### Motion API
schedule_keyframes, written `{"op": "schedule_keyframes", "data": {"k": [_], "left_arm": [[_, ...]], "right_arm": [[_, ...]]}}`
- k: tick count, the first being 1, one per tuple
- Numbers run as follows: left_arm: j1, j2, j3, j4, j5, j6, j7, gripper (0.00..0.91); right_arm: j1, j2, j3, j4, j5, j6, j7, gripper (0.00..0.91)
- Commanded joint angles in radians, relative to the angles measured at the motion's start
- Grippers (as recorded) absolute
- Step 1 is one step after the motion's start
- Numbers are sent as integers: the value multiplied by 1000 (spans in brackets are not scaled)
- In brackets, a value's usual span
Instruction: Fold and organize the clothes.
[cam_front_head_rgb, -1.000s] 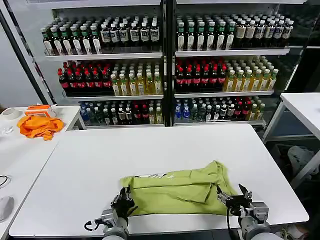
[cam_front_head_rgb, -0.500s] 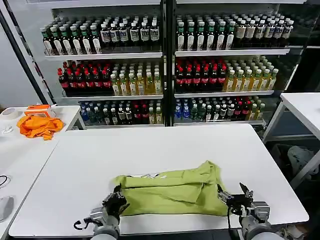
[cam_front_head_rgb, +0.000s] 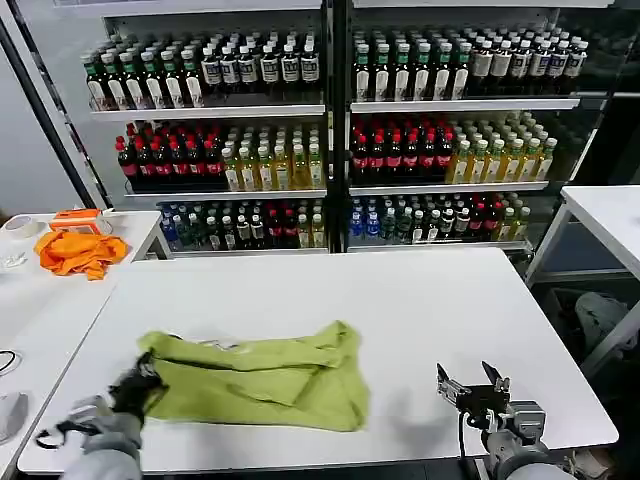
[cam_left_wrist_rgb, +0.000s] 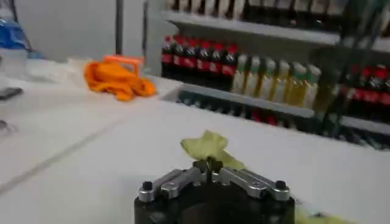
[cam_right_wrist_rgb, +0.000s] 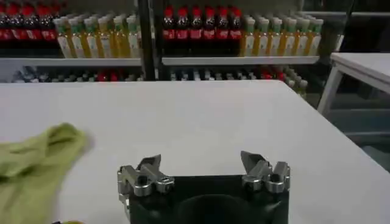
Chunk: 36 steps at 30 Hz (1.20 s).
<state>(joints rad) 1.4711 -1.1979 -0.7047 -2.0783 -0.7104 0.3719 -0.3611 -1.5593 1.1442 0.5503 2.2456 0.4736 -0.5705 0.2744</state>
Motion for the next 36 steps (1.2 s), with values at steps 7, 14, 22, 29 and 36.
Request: {"op": "schedule_keyframes", "data": {"k": [7, 14, 22, 29, 36], "left_arm": [[-71, -103, 165, -181, -526, 25, 6, 20], [-143, -211, 357, -93, -455, 9, -1, 20], [-228, -273, 471, 50, -299, 11, 0, 20], [-244, -270, 551, 128, -147, 16, -3, 91], [-248, -264, 583, 129, -103, 33, 20, 907]], "right_arm": [[-35, -11, 21, 15, -6, 0, -1, 907], [-49, -17, 32, 24, -7, 0, -2, 907], [-49, -22, 34, 18, -6, 2, -4, 907], [-38, -25, 31, 8, -3, 3, -5, 907], [-23, -26, 26, -3, -1, 3, -5, 907]]}}
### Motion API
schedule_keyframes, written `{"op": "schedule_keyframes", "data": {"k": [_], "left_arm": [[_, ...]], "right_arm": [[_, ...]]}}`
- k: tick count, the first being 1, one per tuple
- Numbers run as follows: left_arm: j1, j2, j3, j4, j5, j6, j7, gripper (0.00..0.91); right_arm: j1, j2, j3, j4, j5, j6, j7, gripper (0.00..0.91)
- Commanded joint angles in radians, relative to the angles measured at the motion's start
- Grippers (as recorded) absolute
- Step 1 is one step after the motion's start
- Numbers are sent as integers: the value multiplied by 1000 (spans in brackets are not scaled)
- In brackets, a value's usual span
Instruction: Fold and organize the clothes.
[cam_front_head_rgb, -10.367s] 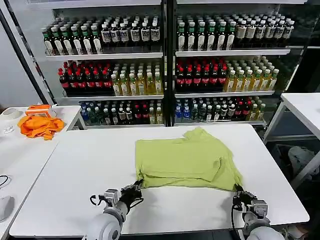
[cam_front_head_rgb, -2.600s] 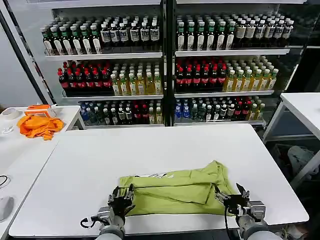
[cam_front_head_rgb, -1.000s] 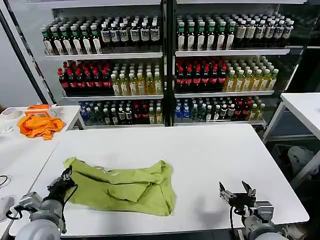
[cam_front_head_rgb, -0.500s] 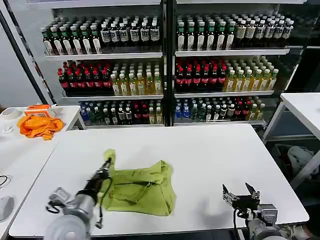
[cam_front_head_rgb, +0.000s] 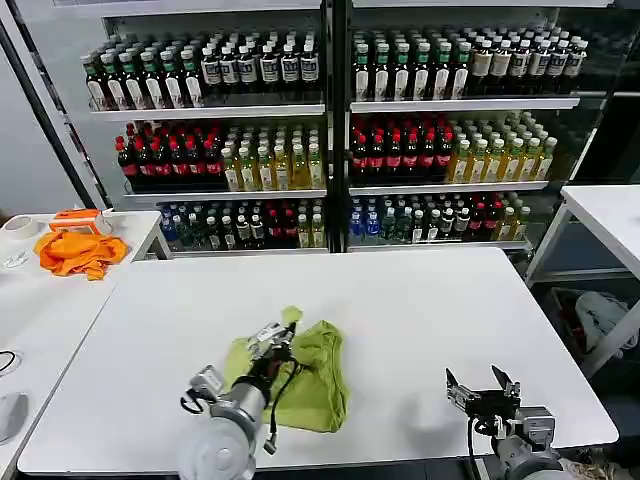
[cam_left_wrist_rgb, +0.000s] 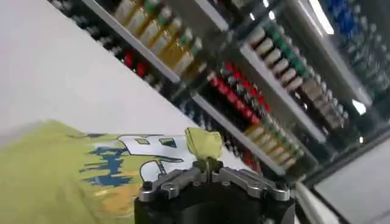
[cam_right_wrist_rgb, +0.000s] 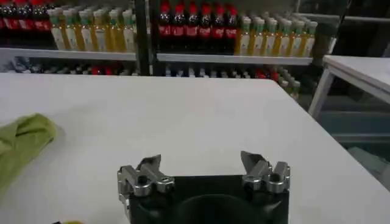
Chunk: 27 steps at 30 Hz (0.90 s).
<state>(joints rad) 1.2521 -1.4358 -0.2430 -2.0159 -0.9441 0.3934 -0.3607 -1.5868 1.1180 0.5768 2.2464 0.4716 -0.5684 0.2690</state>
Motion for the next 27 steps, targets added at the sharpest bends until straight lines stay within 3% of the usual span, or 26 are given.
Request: {"op": "schedule_keyframes", "data": {"k": [1, 11, 22, 27], "left_arm": [[-24, -23, 125, 60, 131, 11, 23, 907], [35, 22, 98, -80, 95, 11, 30, 907], [133, 161, -268, -58, 226, -39, 20, 907], [169, 184, -305, -16, 237, -40, 16, 907]], "right_arm": [[6, 0, -1, -4, 1, 0, 1, 907], [20, -2, -7, -13, 2, -2, 2, 907], [37, 15, -24, -22, -3, -1, 2, 907], [44, 21, -31, -23, -7, -2, 4, 907]]}}
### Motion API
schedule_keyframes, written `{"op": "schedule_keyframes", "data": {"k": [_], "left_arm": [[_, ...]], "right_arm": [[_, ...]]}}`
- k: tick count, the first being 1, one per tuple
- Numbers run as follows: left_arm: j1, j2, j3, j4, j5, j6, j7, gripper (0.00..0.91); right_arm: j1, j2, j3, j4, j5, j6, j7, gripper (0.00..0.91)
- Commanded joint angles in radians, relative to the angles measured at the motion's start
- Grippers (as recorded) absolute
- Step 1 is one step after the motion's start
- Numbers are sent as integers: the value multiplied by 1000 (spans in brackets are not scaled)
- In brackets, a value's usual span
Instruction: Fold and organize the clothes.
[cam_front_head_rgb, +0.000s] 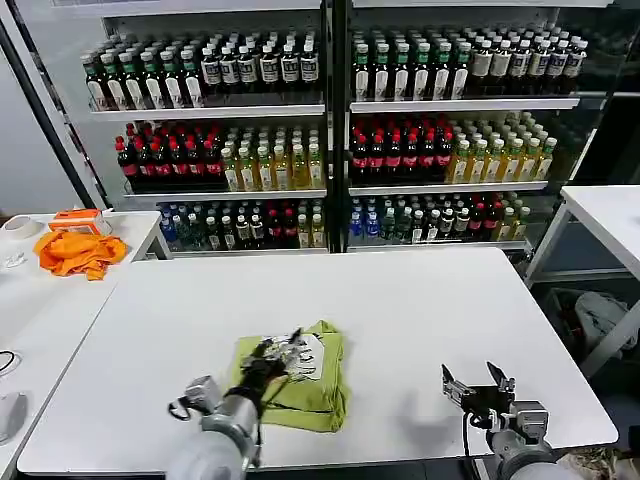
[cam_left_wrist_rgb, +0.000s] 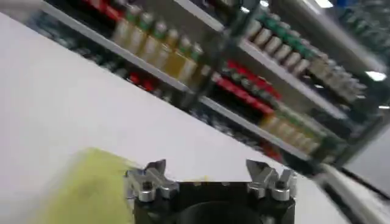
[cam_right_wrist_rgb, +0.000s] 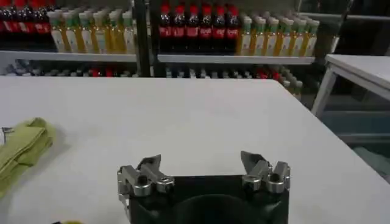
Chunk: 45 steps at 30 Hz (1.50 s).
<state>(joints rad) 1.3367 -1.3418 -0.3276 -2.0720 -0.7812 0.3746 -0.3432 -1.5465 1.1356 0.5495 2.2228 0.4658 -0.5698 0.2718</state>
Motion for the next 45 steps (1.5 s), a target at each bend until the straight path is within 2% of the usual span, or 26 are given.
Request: {"op": "schedule_keyframes", "data": {"k": [1, 12, 24, 40, 42, 43, 44, 45], "left_arm": [[91, 89, -219, 42, 78, -19, -1, 907], [111, 34, -101, 49, 48, 14, 15, 907], [80, -3, -47, 75, -39, 25, 18, 907], [29, -48, -146, 165, -409, -10, 66, 907], [30, -52, -159, 174, -448, -10, 77, 846], [30, -53, -161, 177, -457, -10, 83, 665], [31, -55, -163, 181, -463, -10, 86, 574], [31, -56, -164, 184, -464, -10, 94, 423]], "right_arm": [[4, 4, -4, 2, -2, 0, 1, 907], [-28, 5, 24, 25, -4, 0, 0, 907], [-56, 10, 46, 43, -6, 3, 0, 907], [-83, 17, 60, 66, -10, 2, 2, 907], [-85, 18, 60, 69, -10, 1, 2, 907], [-86, 18, 60, 70, -10, 1, 2, 907], [-87, 18, 61, 71, -10, 1, 2, 907], [-87, 18, 61, 72, -10, 0, 2, 907]]}}
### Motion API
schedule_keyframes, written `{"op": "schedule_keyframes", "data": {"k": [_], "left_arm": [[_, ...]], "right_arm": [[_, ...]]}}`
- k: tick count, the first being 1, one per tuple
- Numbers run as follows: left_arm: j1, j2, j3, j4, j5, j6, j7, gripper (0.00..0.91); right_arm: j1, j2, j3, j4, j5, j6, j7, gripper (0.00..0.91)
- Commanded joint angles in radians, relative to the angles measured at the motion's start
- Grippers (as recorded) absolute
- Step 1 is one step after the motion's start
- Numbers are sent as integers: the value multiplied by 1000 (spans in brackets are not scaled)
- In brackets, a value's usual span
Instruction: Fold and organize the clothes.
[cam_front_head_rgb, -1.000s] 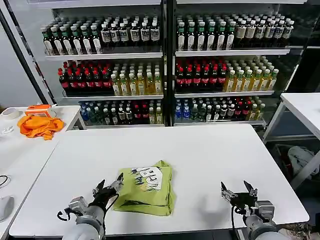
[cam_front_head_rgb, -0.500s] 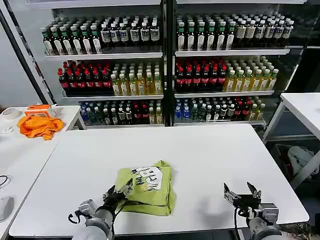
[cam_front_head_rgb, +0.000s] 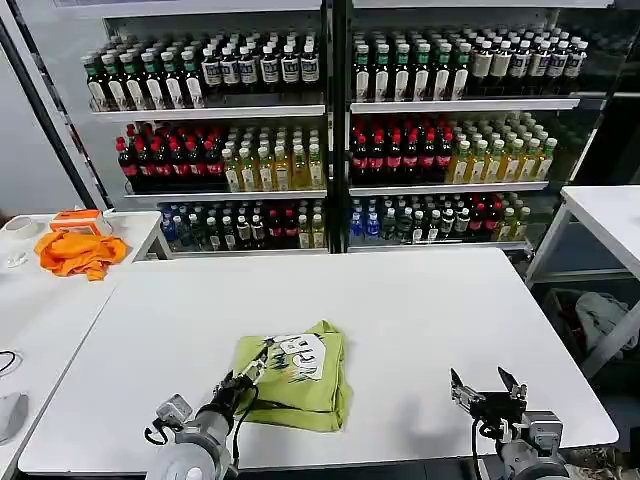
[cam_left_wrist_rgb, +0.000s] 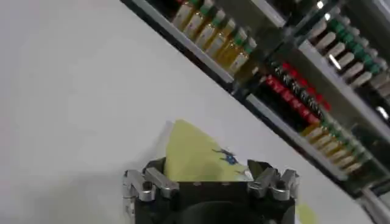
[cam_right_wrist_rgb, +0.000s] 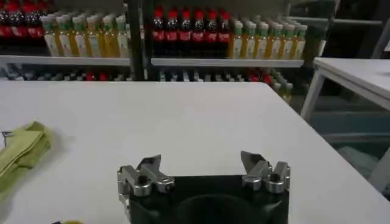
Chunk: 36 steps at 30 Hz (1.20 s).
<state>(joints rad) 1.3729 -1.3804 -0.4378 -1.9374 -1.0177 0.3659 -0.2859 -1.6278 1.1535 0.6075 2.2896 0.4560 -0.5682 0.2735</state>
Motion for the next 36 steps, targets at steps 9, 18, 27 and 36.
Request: {"op": "schedule_keyframes", "data": {"k": [9, 18, 27, 36], "left_arm": [[-13, -34, -58, 94, -245, -7, 60, 101], [-7, -39, -71, 63, -281, -10, 66, 60], [12, 13, -193, -81, -338, -14, 40, 30], [39, 269, -564, -133, -177, 29, 43, 20]], "right_arm": [[-23, 2, 14, 21, -1, -1, 0, 907], [-35, 4, 26, 32, -1, 1, -1, 907], [-31, 5, 22, 33, 0, 1, -1, 907], [0, 8, 2, 21, 2, 1, -2, 907]]}}
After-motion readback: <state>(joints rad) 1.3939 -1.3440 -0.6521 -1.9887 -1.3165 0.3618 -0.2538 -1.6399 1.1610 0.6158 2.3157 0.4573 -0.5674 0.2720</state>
